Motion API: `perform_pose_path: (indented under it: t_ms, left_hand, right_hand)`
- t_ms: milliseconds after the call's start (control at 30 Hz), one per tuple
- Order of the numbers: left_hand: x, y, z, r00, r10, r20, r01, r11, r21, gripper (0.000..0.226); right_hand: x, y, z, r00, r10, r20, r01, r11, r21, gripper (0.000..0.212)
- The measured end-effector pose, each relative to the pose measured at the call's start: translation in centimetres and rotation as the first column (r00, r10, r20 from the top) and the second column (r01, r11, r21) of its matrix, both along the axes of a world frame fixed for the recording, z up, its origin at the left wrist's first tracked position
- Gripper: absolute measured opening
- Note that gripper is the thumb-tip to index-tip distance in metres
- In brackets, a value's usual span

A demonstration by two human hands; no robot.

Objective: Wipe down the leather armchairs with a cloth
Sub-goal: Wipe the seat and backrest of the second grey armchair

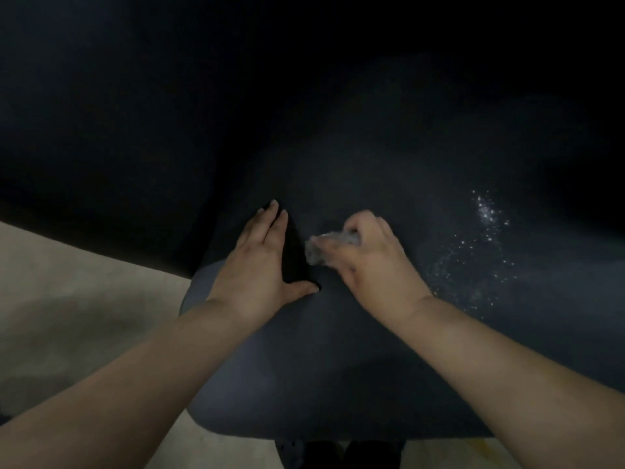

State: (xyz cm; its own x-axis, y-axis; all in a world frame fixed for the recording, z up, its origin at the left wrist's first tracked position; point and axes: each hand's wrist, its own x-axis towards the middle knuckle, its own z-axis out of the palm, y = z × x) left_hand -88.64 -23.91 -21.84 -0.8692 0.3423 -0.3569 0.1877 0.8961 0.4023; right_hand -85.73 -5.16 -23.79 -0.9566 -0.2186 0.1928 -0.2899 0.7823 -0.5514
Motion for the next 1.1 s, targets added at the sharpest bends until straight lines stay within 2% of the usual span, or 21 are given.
perform_pose_path:
  t_ms: [33,67,167,233,300,333,367,400,467,500,633,700,833,1033,1100]
  left_hand:
    - [0.0,0.0,0.0,1.000,0.002,-0.001,-0.002,1.000,-0.003,0.118]
    - [0.0,-0.1,-0.1,1.000,0.004,-0.003,-0.004,1.000,-0.005,0.118]
    - [0.2,0.0,0.0,1.000,0.008,-0.003,-0.008,1.000,-0.001,0.118]
    - [0.2,0.1,0.0,1.000,0.012,-0.011,-0.012,1.000,-0.004,0.117]
    - [0.2,0.1,0.0,1.000,0.013,-0.016,-0.013,1.000,-0.010,0.117]
    - [0.3,0.2,0.0,1.000,0.013,-0.015,-0.013,1.000,-0.009,0.116]
    - [0.3,0.2,0.0,1.000,0.010,-0.014,-0.010,1.000,-0.006,0.117]
    - [0.4,0.4,0.0,1.000,0.003,-0.011,-0.003,1.000,-0.005,0.117]
    - [0.3,0.6,0.1,1.000,-0.014,-0.005,0.014,1.000,-0.003,0.117]
    - [0.2,0.7,0.1,1.000,-0.023,-0.004,0.023,1.000,0.000,0.117]
    - [-0.2,1.9,0.2,0.998,-0.058,-0.009,0.058,0.998,0.019,0.115]
    - [-0.3,3.0,0.4,0.997,-0.079,-0.003,0.079,0.996,0.036,0.114]
    - [-0.7,6.1,0.8,0.985,-0.169,-0.029,0.170,0.984,0.056,0.114]
    - [-2.9,11.0,1.1,0.957,-0.288,-0.041,0.289,0.957,0.010,0.113]
    - [-3.9,12.2,1.0,0.952,-0.303,-0.037,0.303,0.953,0.000,0.103]
  right_hand:
    - [-0.1,0.6,0.2,1.000,-0.002,-0.001,0.002,0.997,0.073,0.023]
    - [-0.5,2.0,-0.3,0.996,-0.084,0.033,0.081,0.993,0.089,0.026]
    - [-2.2,3.4,-0.5,0.889,-0.450,0.077,0.455,0.889,-0.048,0.024]
    - [-1.8,1.6,-0.3,0.917,-0.390,0.086,0.399,0.903,-0.158,0.018]
    - [-0.1,0.2,0.1,0.998,-0.055,0.016,0.056,0.995,-0.084,0.020]
    - [0.1,0.6,0.3,0.998,0.060,-0.014,-0.060,0.997,0.039,0.025]
    - [-0.3,1.7,0.3,0.999,0.017,0.038,-0.021,0.995,0.102,0.026]
    - [-1.0,3.1,0.1,0.990,-0.095,0.102,0.084,0.990,0.109,0.027]
    - [-2.0,4.5,0.5,0.936,-0.323,0.137,0.329,0.944,-0.017,0.031]
    - [-2.1,4.9,0.8,0.920,-0.375,0.113,0.383,0.922,-0.057,0.034]
    - [-1.2,6.1,2.0,0.930,-0.357,0.089,0.368,0.910,-0.191,0.040]
    - [-1.1,8.2,2.8,0.905,-0.410,0.109,0.425,0.872,-0.242,0.039]
    - [-0.6,13.4,3.1,0.879,-0.450,0.154,0.470,0.874,-0.128,0.039]
    - [-1.6,17.9,1.2,0.734,-0.662,0.151,0.677,0.730,-0.094,0.035]
    - [-1.6,16.1,0.3,0.765,-0.627,0.145,0.639,0.767,-0.057,0.036]
